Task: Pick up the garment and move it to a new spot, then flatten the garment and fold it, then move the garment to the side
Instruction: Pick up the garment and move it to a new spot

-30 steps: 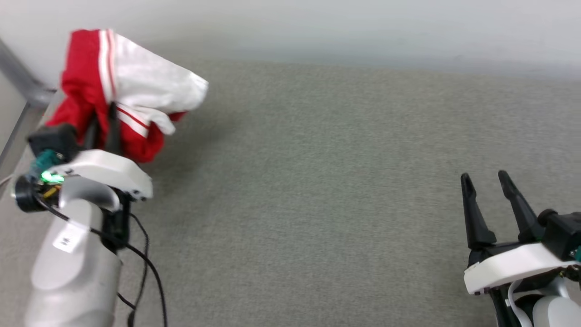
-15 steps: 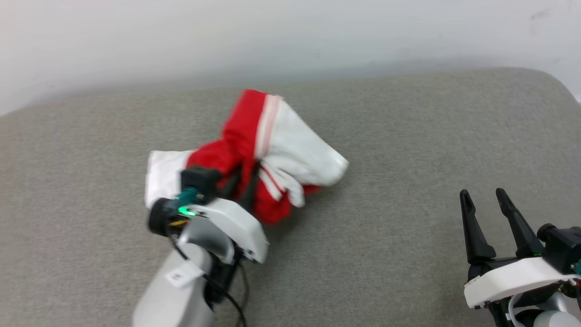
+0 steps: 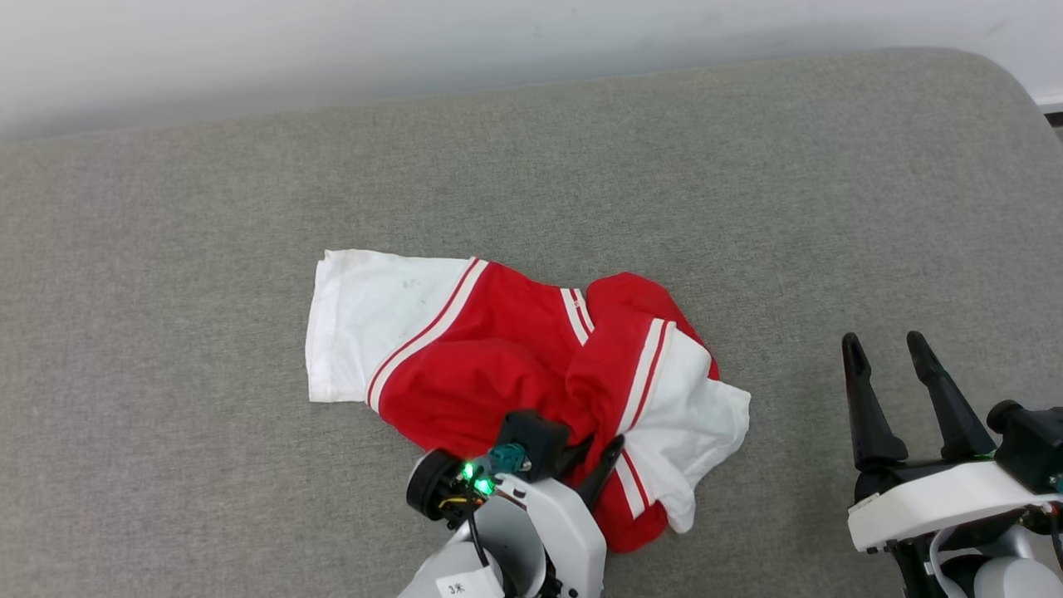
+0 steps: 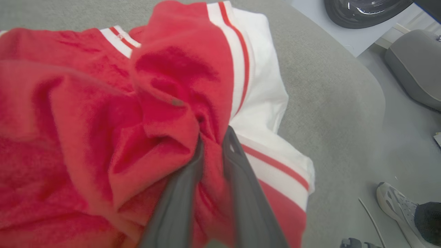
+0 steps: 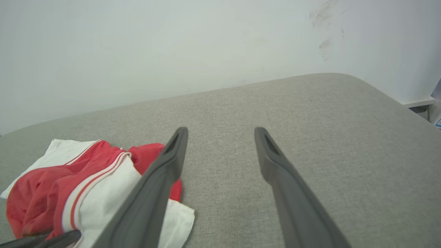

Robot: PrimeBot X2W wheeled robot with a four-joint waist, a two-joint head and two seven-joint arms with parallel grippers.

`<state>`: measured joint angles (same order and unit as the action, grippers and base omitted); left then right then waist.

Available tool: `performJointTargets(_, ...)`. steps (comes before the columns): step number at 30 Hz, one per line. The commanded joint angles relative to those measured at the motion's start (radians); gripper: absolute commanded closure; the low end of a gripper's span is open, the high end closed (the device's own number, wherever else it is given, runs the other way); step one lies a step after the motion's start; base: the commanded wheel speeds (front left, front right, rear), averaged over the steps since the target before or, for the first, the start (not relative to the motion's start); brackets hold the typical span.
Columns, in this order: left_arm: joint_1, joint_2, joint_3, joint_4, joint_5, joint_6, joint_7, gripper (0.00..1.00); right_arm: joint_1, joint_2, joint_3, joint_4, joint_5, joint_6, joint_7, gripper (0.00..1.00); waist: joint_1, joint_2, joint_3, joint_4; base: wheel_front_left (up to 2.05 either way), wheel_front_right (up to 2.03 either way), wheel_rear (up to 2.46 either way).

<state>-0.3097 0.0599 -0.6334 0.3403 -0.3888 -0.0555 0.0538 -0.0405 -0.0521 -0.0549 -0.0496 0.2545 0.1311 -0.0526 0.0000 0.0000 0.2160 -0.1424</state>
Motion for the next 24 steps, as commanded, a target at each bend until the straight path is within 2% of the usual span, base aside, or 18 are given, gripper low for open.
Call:
performJointTargets(1, 0.007, -0.001, -0.008, 0.007, -0.001, -0.005, -0.003, 0.81, -0.013, 0.003, -0.002, 0.006, 0.000, -0.001, -0.008, 0.00, 0.0000, 0.0000, 0.000, 0.005, 0.00, 0.00, 0.00)
performJointTargets(2, 0.004, -0.003, -0.012, 0.007, 0.000, -0.004, -0.013, 0.52, -0.014, 0.003, -0.004, 0.010, -0.002, -0.001, -0.009, 0.00, 0.0000, 0.0000, -0.002, 0.009, 0.00, 0.00, 0.00)
performJointTargets(3, 0.000, -0.003, -0.014, 0.008, 0.000, -0.004, -0.026, 0.00, -0.014, 0.002, -0.007, 0.015, -0.003, -0.001, -0.008, 0.00, 0.0000, 0.0000, -0.007, 0.013, 0.00, 0.00, 0.00)
performJointTargets(6, -0.011, -0.004, -0.015, -0.006, 0.006, 0.001, -0.075, 0.00, -0.009, 0.003, -0.010, 0.025, -0.008, -0.001, -0.006, 0.00, 0.0000, 0.0000, -0.026, 0.025, 0.00, 0.00, 0.00)
performJointTargets(14, 0.005, 0.002, 0.019, -0.074, 0.026, 0.052, -0.231, 0.00, 0.034, 0.002, -0.019, 0.025, -0.021, -0.001, 0.017, 0.00, 0.0000, 0.0000, -0.089, 0.059, 0.00, 0.00, 0.00)
performJointTargets(24, 0.077, 0.084, 0.166, -0.133, 0.040, 0.186, -0.307, 0.00, 0.107, 0.003, -0.042, -0.010, -0.071, -0.001, 0.062, 0.00, 0.0000, 0.0000, -0.172, 0.109, 0.00, 0.00, 0.00)
